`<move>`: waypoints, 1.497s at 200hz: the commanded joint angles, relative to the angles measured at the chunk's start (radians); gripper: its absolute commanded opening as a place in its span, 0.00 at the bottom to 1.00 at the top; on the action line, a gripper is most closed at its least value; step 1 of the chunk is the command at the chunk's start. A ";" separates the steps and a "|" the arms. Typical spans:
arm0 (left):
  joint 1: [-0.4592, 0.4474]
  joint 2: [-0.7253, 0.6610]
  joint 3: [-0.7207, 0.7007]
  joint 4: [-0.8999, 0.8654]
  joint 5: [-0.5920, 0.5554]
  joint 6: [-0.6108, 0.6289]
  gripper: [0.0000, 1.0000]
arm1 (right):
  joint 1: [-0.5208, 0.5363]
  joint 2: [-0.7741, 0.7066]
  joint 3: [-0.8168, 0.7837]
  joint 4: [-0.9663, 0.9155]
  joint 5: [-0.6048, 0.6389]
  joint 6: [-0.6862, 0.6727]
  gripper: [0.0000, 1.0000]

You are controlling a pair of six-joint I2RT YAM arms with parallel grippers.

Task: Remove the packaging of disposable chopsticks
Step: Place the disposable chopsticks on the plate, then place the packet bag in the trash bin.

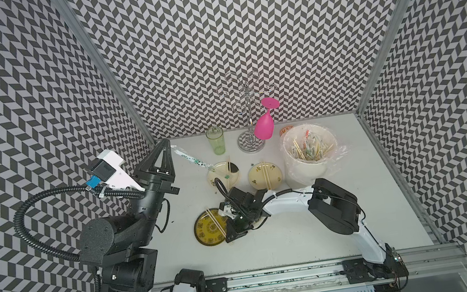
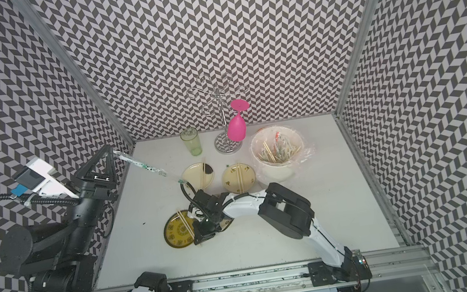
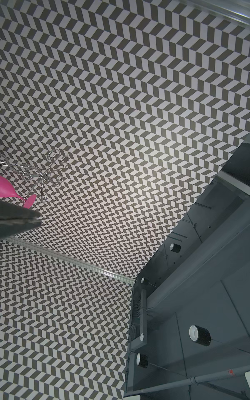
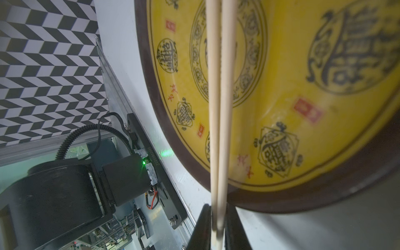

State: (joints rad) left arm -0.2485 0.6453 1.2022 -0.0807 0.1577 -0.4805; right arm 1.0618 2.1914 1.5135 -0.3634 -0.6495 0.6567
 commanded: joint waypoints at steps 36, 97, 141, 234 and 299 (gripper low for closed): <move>-0.003 -0.019 -0.006 0.022 -0.017 0.006 0.00 | -0.005 -0.024 -0.006 0.007 -0.009 0.005 0.18; -0.004 -0.019 -0.004 0.025 -0.014 0.008 0.00 | -0.010 -0.060 -0.003 -0.022 0.032 -0.007 0.33; -0.005 -0.017 -0.003 0.026 -0.010 0.006 0.00 | -0.010 -0.081 0.007 -0.050 0.045 -0.020 0.38; -0.005 0.062 0.054 0.018 0.019 0.003 0.00 | -0.012 -0.344 -0.090 -0.153 0.157 -0.035 0.42; -0.010 0.293 0.100 0.085 0.241 -0.085 0.00 | -0.038 -0.903 -0.162 -0.257 0.495 -0.122 0.40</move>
State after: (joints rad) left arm -0.2489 0.8528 1.2911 -0.0547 0.2584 -0.5034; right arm 1.0306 1.4910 1.3209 -0.6052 -0.3637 0.6018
